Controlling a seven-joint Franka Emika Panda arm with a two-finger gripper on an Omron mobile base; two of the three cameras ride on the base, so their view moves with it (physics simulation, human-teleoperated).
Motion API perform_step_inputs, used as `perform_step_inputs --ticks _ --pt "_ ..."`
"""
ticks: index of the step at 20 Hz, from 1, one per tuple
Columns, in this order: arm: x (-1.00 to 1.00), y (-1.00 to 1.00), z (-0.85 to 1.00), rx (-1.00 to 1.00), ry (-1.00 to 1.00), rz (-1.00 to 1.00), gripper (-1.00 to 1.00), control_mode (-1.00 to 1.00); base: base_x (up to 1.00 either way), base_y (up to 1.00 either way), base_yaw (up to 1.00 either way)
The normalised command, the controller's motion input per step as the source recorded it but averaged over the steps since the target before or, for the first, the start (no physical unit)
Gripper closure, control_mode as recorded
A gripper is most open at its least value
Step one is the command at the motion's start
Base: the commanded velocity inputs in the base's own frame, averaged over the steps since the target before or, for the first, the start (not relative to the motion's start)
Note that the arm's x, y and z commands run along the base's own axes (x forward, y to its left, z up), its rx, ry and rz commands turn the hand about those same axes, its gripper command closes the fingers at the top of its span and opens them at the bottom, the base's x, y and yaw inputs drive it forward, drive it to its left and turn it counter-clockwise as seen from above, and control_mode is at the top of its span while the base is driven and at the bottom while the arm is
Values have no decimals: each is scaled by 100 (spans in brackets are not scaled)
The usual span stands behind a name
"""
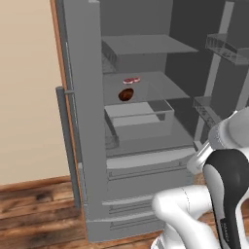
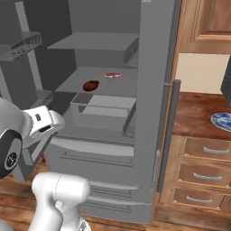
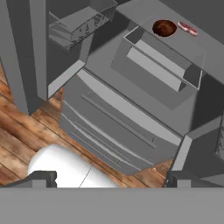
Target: Place the steak on the counter behind the older steak on the same shelf of the fridge to maintain FIFO order. Close the fridge door when finished.
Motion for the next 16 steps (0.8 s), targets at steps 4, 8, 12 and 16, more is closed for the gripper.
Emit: perform_step_inputs --ticks 4,8,12,16 --pt "0 0 0 0 0 0 -100 100 -67 16 -8" --pt "0 0 0 0 0 0 -100 100 -31 1 -5" --pt "0 0 0 0 0 0 -100 100 0 0 0" --pt "0 0 0 0 0 0 -100 100 0 0 0"
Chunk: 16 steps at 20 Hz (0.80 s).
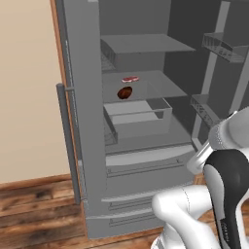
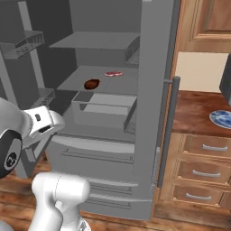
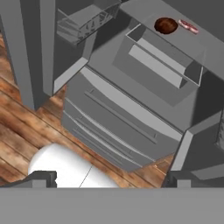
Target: Place the steak on the counter behind the older steak on the same shelf of the fridge to maintain FIFO order. Close the fridge door when finished.
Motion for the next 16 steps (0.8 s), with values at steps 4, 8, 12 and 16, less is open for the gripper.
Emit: perform_step_inputs --ticks 4,8,12,16 --pt "-11 0 -1 4 -9 -1 -100 -100 -1 0 0" --pt "-41 -51 1 28 -35 -10 -100 -100 0 0 0" --pt "-58 -100 11 39 -39 -12 -100 -100 0 0 0" --pt "-43 -100 0 44 -32 -12 -100 -100 0 0 0"
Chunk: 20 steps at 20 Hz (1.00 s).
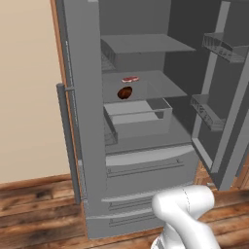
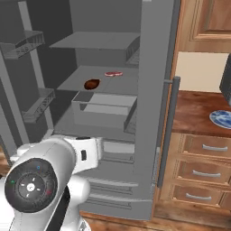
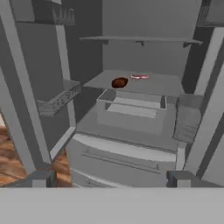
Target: Place the steak on the counter behind the older steak on the same shelf of the fridge to maintain FIFO order. Close the fridge door when finished.
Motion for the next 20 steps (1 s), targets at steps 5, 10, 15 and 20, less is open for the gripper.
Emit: perform_step_inputs --ticks 5,10,15,20 --pt "17 -100 -14 50 -10 -6 -100 -100 0 0 0" --pt "47 -79 10 33 -3 0 -100 -100 0 0 0" --pt "73 -82 -7 24 0 0 -100 -100 0 0 0" --pt "64 -74 -38 33 -4 0 -100 -100 0 0 0"
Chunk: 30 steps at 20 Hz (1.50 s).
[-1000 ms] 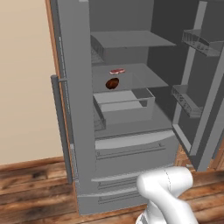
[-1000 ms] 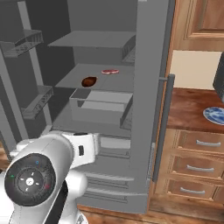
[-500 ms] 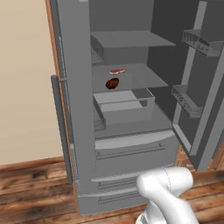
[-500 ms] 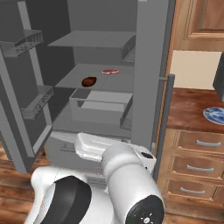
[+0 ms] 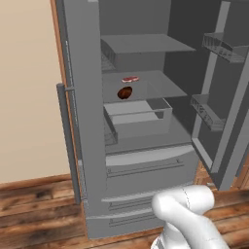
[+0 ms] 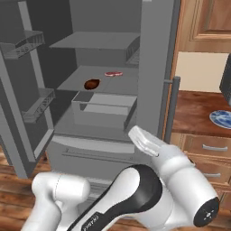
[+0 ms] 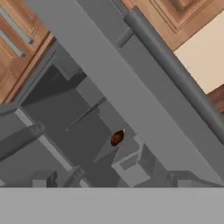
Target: Place the steak on the counter behind the older steak on the same shelf of the fridge to maintain FIFO order. Close the fridge door when finished.
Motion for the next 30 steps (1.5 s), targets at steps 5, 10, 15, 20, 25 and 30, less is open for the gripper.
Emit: perform_step_inputs --ticks 5,10,15,20,25,30 --pt "50 -77 -50 33 -6 0 -100 -100 0 0 0" --pt "60 -73 -45 28 0 2 -100 -100 0 0 0" --pt "66 -40 -46 10 3 7 -100 -100 0 0 0" --pt "78 -40 -34 10 4 19 -100 -100 0 0 0" --pt "63 13 -13 3 1 24 -100 -100 0 0 0" --pt "44 79 0 0 7 15 -100 -100 0 0 0"
